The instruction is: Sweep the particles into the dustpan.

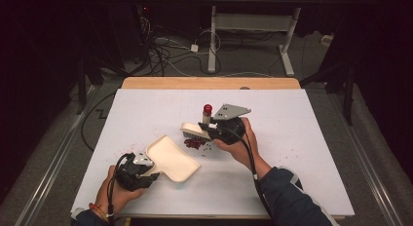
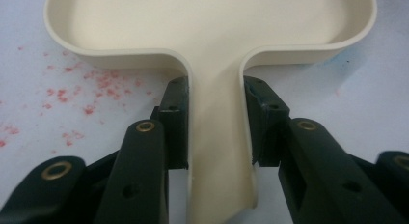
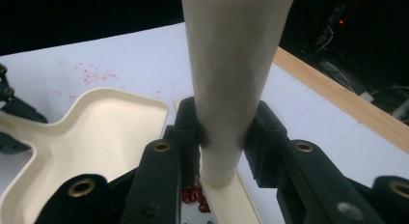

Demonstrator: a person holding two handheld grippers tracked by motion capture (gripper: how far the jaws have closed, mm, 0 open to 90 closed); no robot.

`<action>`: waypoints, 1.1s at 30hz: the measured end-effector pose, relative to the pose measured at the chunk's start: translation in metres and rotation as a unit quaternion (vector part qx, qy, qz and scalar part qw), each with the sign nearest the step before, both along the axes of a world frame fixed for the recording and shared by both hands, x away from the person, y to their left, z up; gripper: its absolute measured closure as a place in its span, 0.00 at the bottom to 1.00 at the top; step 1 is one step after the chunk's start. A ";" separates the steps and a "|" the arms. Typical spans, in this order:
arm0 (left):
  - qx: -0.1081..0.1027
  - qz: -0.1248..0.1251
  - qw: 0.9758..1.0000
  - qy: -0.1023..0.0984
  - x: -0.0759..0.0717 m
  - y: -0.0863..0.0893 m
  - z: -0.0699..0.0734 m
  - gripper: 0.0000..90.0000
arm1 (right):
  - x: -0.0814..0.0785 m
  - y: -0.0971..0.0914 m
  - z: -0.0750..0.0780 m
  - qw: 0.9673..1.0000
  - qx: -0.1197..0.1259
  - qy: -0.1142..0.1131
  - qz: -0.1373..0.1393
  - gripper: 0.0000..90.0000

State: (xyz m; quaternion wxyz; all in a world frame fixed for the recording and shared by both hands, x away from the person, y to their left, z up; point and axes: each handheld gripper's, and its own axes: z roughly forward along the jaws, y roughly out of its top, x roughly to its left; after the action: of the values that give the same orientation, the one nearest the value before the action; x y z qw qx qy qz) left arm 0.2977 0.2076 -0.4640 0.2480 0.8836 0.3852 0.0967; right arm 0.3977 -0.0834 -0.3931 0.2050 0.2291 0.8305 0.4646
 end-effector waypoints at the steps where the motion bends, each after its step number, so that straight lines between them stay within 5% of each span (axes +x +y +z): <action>1: 0.000 0.001 1.000 0.000 0.000 -0.001 0.000 0.71 | 0.000 0.000 0.000 1.000 0.004 0.005 -0.006 0.78; 16: 0.002 0.015 1.000 0.024 0.003 -0.020 0.002 0.71 | -0.014 0.015 -0.003 0.999 0.002 0.021 -0.030 0.77; 33: -0.012 0.015 1.000 0.017 0.009 -0.028 0.002 0.71 | -0.025 0.013 -0.004 1.000 0.001 0.020 -0.019 0.77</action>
State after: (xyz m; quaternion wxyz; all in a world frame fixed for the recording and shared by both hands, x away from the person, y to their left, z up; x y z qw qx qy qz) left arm 0.3065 0.1799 -0.4617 0.2507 0.8762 0.4037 0.0803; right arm 0.3724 -0.0699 -0.3969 0.1974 0.2544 0.8295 0.4564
